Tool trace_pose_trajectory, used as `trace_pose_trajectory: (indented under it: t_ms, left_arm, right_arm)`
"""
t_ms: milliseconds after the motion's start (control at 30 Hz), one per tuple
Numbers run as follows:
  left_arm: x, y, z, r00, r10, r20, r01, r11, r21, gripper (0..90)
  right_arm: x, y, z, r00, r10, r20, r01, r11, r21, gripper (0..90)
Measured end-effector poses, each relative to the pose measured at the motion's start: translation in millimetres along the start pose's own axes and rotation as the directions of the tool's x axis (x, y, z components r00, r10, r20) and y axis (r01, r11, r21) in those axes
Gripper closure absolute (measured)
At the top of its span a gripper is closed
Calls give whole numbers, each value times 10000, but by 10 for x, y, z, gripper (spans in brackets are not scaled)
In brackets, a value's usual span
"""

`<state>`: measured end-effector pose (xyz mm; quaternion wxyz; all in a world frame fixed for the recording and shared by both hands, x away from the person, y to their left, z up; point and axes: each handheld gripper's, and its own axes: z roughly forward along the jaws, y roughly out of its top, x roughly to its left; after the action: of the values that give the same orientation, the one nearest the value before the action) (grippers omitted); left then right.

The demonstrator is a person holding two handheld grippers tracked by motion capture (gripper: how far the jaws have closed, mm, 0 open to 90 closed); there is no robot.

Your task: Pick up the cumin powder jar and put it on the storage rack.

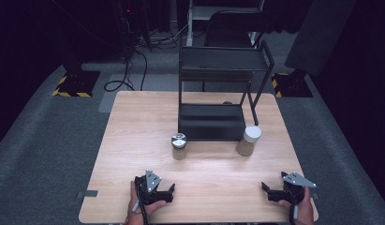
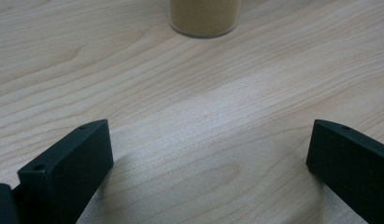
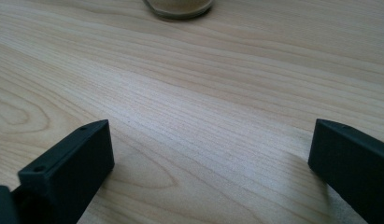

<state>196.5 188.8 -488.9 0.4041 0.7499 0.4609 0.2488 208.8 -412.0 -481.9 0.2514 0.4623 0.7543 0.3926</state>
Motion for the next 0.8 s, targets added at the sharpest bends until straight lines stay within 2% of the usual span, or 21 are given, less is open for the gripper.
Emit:
trace_pose_trajectory:
  t_ms: [367, 600, 800]
  left_arm:
    - [-3, 9, 6, 9999, -125, -98, 125, 9999, 6, 4]
    - [3, 91, 51, 9991, -369, -229, 369, 9993, -2, 6]
    - [22, 172, 104, 9993, -327, -163, 326, 9994, -75, 5]
  right_arm:
    - [0, -1, -1, 10000, -11, -8, 11, 10000, -5, 0]
    - [-2, -2, -2, 10000, -21, -22, 21, 10000, -6, 0]
    - [1, -4, -2, 10000, -37, -13, 37, 10000, -18, 0]
